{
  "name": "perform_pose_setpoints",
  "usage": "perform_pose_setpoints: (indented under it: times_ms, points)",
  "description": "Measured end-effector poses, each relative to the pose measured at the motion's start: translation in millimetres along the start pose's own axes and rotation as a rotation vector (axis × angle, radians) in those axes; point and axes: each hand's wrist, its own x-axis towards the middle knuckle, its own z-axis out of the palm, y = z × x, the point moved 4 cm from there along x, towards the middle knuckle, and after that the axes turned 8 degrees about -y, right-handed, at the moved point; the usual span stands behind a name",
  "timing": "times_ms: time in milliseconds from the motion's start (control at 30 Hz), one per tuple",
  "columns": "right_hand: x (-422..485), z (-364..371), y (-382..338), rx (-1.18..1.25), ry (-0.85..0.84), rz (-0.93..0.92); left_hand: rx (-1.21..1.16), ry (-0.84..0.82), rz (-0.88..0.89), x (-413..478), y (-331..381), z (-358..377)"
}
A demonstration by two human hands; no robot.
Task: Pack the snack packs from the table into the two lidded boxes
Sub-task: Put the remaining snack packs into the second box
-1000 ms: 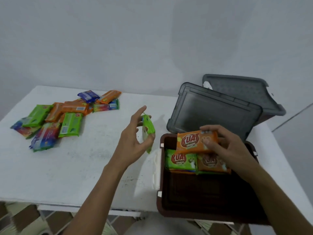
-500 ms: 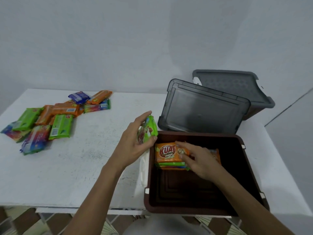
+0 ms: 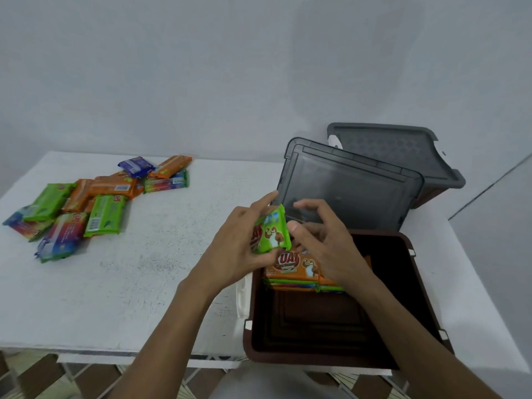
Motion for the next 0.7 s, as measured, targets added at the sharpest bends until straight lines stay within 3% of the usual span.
perform_pose_setpoints:
  times_ms: [200,700]
  points:
    - [1.7,9.4,-2.8,0.119,-0.108,-0.02,0.069,-0.038,0.032,2.8,4.9,6.0]
    - [-45.1,-76.1,19.1,0.108,0.119,0.184,0.053,0.075,-0.058,-5.5,-30.8,1.9]
